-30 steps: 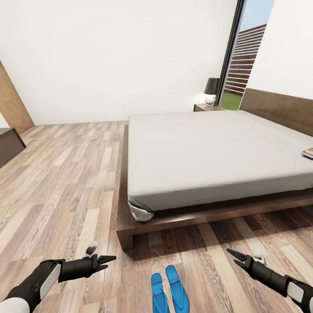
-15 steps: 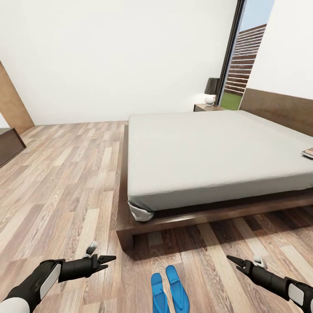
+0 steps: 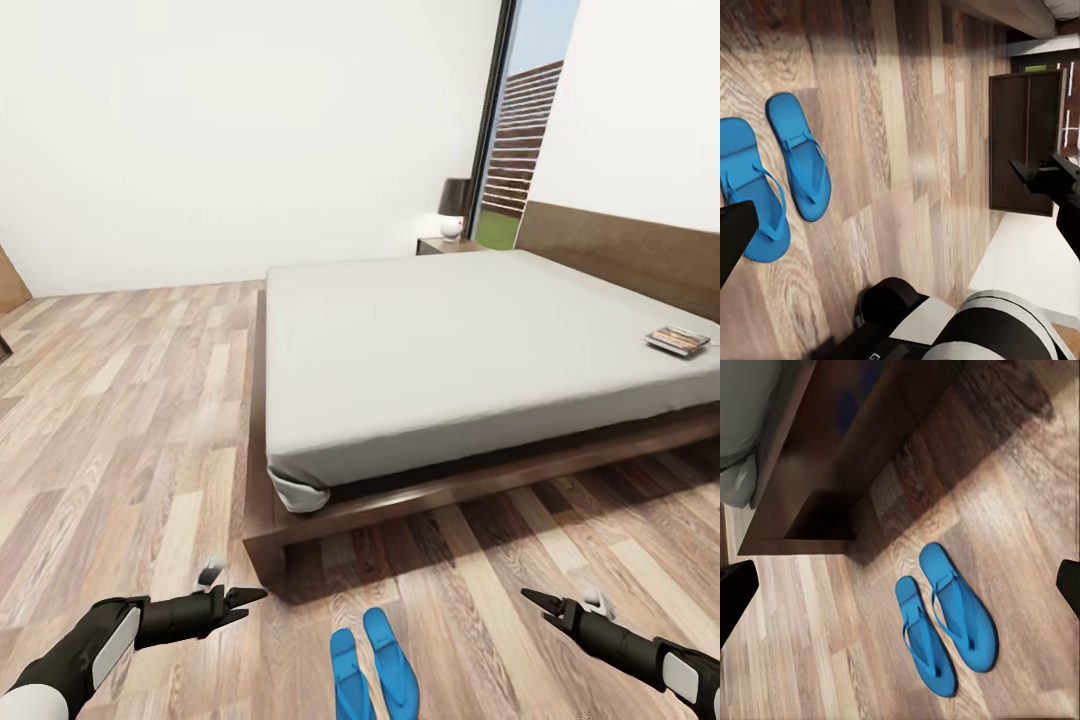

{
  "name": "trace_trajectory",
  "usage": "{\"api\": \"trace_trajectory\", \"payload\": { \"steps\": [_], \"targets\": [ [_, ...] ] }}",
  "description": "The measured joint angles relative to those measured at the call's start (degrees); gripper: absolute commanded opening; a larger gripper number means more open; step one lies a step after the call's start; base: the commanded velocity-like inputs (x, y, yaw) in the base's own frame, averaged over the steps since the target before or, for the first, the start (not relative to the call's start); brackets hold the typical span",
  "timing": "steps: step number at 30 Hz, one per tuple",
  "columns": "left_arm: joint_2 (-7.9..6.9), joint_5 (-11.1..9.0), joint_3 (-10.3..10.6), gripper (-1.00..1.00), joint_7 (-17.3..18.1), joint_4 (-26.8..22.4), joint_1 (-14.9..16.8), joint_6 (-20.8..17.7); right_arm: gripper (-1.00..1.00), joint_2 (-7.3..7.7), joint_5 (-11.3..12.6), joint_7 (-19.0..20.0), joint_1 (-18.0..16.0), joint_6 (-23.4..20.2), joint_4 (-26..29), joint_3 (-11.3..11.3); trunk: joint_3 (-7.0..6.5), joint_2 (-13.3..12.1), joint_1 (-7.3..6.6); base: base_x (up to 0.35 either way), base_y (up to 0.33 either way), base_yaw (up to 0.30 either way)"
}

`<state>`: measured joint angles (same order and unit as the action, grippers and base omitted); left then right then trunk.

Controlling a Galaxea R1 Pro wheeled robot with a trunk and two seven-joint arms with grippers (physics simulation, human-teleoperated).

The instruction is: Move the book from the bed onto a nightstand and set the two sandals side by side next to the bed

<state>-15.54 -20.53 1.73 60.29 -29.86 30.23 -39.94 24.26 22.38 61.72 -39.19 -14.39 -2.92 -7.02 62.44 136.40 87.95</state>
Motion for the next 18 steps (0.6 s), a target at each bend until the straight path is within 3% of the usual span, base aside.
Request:
{"api": "trace_trajectory", "payload": {
  "steps": [8, 18],
  "targets": [
    [0.03, 0.00, 0.01, 1.00, -0.04, -0.01, -0.01, 0.00, 1.00, -0.02, -0.03, -0.01, -0.01, -0.01, 0.00, 0.00, 0.00, 0.00, 0.00, 0.000, 0.000, -0.193],
    [0.09, 0.06, 0.02, 1.00, -0.15, -0.02, -0.01, 0.00, 1.00, -0.16, -0.04, -0.02, -0.01, -0.04, 0.02, 0.00, 0.00, 0.00, 0.00, 0.000, 0.000, -0.048]
  ]
}}
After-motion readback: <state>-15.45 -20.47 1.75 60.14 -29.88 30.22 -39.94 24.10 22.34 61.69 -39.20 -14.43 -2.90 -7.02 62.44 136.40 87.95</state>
